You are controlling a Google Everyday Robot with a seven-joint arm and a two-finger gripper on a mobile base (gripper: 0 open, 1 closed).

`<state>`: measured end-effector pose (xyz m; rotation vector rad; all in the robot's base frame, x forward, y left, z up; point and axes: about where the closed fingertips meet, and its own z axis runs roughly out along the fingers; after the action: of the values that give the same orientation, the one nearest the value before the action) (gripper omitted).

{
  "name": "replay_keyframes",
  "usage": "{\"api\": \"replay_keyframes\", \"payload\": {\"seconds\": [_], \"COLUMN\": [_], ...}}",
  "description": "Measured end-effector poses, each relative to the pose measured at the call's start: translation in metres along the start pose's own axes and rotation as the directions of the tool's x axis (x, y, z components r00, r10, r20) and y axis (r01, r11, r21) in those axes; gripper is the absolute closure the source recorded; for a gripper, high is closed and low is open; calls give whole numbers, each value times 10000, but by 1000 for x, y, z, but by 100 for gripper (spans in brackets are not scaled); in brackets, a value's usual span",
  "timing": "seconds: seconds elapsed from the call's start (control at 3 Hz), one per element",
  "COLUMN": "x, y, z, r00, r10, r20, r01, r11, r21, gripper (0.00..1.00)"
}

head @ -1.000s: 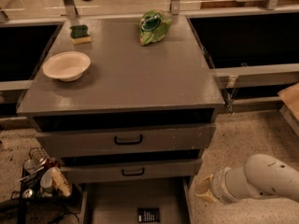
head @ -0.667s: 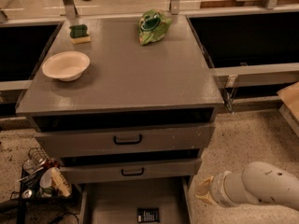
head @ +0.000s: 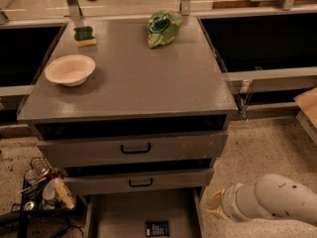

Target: Pick rxbar blueberry from bottom drawer and place on counter

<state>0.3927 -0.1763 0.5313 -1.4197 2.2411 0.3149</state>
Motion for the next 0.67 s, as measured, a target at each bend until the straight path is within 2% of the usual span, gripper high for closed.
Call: {"api": "replay_keyframes", "payload": {"seconds": [0.33,0.67], "x": [-3,-3], "y": [6,8], "z": [20,22], "r00": [9997,9996], "r10": [254,264], "r20": [62,68], "r01": [-250,-259], "r11": [9982,9979], "r21": [-545,-598], "gripper": [100,100]}}
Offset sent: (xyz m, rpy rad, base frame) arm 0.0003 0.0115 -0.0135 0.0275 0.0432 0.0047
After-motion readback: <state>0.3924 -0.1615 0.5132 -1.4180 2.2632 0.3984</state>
